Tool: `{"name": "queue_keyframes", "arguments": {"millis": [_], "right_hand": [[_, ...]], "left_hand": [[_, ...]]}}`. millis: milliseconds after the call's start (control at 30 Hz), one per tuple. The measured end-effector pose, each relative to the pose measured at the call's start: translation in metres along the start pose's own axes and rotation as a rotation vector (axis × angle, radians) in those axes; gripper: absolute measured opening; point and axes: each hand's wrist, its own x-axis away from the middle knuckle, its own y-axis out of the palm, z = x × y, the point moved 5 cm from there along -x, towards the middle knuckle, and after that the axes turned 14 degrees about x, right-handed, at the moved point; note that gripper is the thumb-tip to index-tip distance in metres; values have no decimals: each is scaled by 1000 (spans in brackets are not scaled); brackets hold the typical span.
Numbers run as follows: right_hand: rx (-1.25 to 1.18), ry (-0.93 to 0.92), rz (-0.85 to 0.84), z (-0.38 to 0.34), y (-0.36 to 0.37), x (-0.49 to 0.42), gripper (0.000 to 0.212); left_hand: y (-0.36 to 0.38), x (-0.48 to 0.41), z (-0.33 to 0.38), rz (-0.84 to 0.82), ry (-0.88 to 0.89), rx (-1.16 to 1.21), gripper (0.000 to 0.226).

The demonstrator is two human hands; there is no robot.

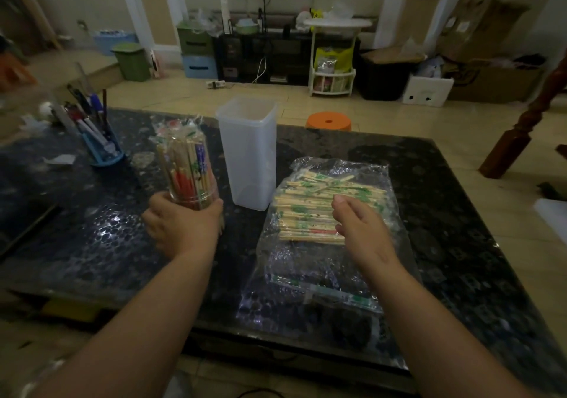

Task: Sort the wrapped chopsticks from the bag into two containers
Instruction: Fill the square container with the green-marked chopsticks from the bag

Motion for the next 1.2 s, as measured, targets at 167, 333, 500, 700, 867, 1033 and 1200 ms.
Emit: {"name": "queue_keyframes", "arguments": {"millis": [167, 333, 500, 700, 867, 1033, 1200], "right_hand": [[0, 5, 2, 0, -1, 1, 36], [89, 2, -4, 3, -8, -3, 39], [106, 1, 11, 6, -12, -9, 38], [138, -2, 1, 12, -17, -13, 37], [127, 5, -10, 17, -17, -16, 36], [121, 12, -21, 17, -18, -17, 36], [107, 42, 8, 16, -26, -16, 34]], "left_hand": [[23, 41, 17, -201, 298, 97, 32], [65, 36, 23, -482, 265, 84, 87], [106, 20, 45, -441, 132, 167, 120], [133, -15, 51, -323, -14, 133, 138], [141, -30, 47, -296, -10, 160, 129], [132, -11, 57, -347, 185, 170, 108], [103, 23, 68, -456, 415, 106, 113]]}}
